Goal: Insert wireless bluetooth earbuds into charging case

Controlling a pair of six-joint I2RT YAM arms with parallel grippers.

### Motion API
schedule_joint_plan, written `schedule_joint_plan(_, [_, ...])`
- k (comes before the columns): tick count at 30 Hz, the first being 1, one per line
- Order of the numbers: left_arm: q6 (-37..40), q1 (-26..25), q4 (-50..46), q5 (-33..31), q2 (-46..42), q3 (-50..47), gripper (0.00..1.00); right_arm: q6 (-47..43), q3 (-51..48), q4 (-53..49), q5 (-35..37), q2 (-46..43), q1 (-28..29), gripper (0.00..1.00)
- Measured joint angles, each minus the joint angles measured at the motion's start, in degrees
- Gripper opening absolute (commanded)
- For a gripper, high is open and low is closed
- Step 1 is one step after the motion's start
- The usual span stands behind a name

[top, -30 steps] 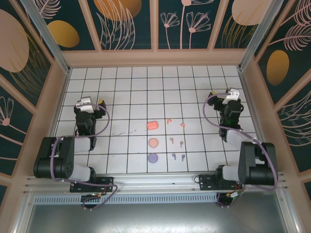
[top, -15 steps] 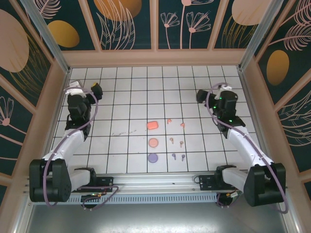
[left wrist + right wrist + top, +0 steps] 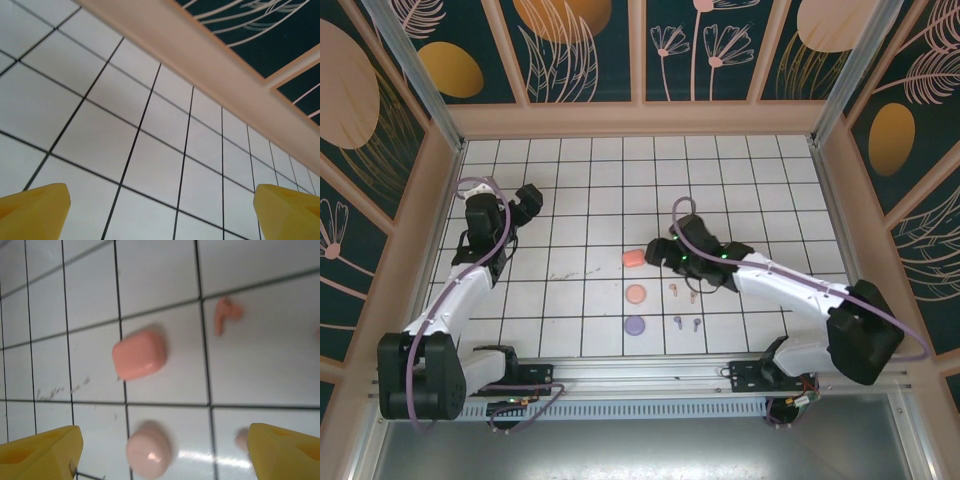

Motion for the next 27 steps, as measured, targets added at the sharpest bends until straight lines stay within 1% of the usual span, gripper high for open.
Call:
schedule_joint_plan(4, [-0.2,-0.39,-2.71,0.72,1.75,1.51,0.94,8.96,3.52,-3.19,1.86,3.32,5.86,0.84])
schedule_joint_plan(7, [-0.63,-0.61,-3.78,1.07,2.99,2.21,0.95,15.1,5.05,-4.72,2.34,4.61,8.5,0.81])
schedule_joint_plan(11, [-1.27,-0.96,-4.79,1.25,4.42,2.62,0.95,21.57,7.17,-7.67,2.36,6.8,10.47,0.79])
schedule_joint_plan(14, [-1.75,-1.62,-4.98,1.25,4.76,2.62,0.95,22.91,10.25,-10.64,2.62,9.18,10.58,0.79])
schedule_joint_plan(18, [-2.4,-2.6,-4.85,1.25,5.29,2.62,0.95,18.08,18.82,-14.49,4.24,14.43,8.48,0.8])
schedule_joint_plan(22, [-2.84,-2.95,-4.68,1.51,6.03,2.62,0.95,8.59,28.02,-17.22,6.23,20.57,5.35,0.81])
schedule_joint_plan(27, [-3.93,-2.95,-3.58,2.91,6.73,2.62,0.98,-3.69,34.51,-19.61,6.93,26.91,1.55,0.82])
